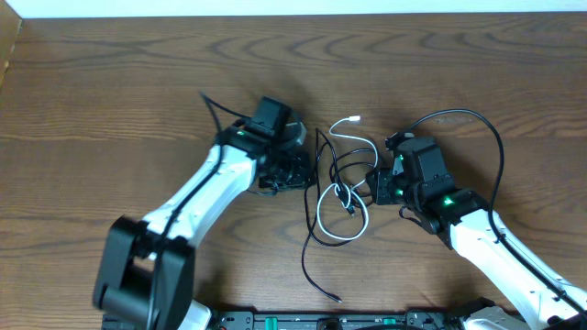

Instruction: Untangle cables

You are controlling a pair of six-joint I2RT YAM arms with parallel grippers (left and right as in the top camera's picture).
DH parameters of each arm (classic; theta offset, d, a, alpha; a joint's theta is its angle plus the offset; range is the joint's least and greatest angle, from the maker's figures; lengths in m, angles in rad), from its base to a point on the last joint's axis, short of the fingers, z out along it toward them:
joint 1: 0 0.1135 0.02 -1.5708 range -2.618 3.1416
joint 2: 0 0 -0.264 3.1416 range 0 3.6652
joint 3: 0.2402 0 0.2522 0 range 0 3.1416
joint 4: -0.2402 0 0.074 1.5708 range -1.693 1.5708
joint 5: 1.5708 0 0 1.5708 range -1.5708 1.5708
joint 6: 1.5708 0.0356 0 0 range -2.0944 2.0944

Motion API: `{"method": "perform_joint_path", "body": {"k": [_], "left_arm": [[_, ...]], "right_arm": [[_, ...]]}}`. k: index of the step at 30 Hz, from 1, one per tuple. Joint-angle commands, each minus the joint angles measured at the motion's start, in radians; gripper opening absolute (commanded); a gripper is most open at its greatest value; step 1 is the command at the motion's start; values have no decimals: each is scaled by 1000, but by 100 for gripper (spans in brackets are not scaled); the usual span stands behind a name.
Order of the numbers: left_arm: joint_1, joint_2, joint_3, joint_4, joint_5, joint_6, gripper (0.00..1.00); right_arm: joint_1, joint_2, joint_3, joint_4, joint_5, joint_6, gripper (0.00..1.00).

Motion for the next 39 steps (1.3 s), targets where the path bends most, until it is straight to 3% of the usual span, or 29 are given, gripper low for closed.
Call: {"method": "perform_joint_path", "body": {"k": [1, 8, 13, 21, 25, 30, 39], "left_arm": [[-24, 46, 10, 33, -9, 13, 34], [-54, 56, 10, 206, 35, 9, 34], [-53, 56, 10, 338, 126, -15, 47], [-53, 56, 10, 248, 127, -32, 47], [-53, 56, 10, 213, 127, -32, 13], [-43, 53, 10, 205, 204, 10, 12], [41, 46, 10, 260, 392, 32, 46]], "right_arm": [[3, 0, 2, -1, -128, 9, 36], [2, 7, -2, 3, -121, -47, 34], [2, 16, -2, 7, -114, -46, 32], [2, 16, -2, 6, -53, -46, 31], [2, 16, -2, 5, -17, -46, 31], [1, 16, -2, -10, 18, -46, 43], [2, 16, -2, -16, 36, -46, 44]]}}
